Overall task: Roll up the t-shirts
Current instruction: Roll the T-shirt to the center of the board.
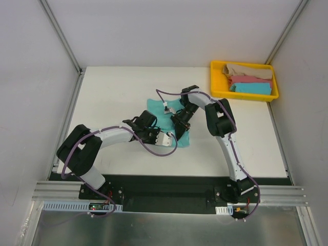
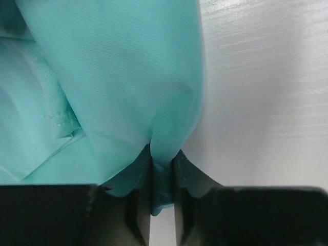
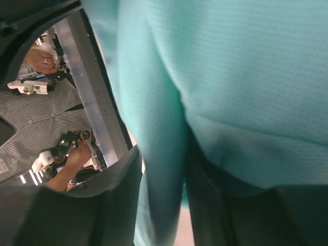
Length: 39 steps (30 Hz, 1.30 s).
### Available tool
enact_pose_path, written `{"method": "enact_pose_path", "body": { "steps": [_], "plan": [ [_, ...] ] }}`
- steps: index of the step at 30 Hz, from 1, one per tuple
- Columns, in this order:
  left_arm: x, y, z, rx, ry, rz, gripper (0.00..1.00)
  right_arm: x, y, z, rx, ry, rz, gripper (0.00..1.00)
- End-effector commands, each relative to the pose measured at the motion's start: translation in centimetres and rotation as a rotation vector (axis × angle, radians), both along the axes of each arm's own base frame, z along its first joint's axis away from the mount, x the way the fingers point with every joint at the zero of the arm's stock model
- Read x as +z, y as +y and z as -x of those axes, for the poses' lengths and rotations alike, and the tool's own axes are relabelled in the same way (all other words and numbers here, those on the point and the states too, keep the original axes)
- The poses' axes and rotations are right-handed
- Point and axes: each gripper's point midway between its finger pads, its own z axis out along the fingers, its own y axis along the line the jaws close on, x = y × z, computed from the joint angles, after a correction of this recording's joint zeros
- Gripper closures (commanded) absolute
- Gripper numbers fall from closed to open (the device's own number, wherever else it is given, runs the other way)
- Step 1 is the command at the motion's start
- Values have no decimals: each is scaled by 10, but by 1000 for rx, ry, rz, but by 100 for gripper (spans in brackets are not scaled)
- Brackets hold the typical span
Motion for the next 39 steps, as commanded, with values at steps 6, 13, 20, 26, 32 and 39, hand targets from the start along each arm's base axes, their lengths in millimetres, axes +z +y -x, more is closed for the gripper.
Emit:
{"method": "enact_pose_path", "body": {
  "steps": [6, 13, 20, 26, 32, 39],
  "plan": [
    [-15, 12, 36, -13, 211, -51, 100, 103, -55, -66, -149, -446, -111, 4],
    [21, -17, 18, 67, 371, 91, 100, 195, -113, -155, -590, -1498, -36, 4],
    [30, -18, 11, 93, 455, 127, 100, 152, -82, -121, -667, -895, -175, 3],
    [39, -20, 11, 112, 542, 143, 100, 131, -84, -89, -265, -1224, -99, 6],
    [43, -24, 6, 126, 612, 149, 100, 107, -59, -52, 52, -1441, -260, 5],
    [57, -35, 1, 176, 728, 197, 100, 94, -19, -15, 262, -1436, -427, 5]
  ]
}}
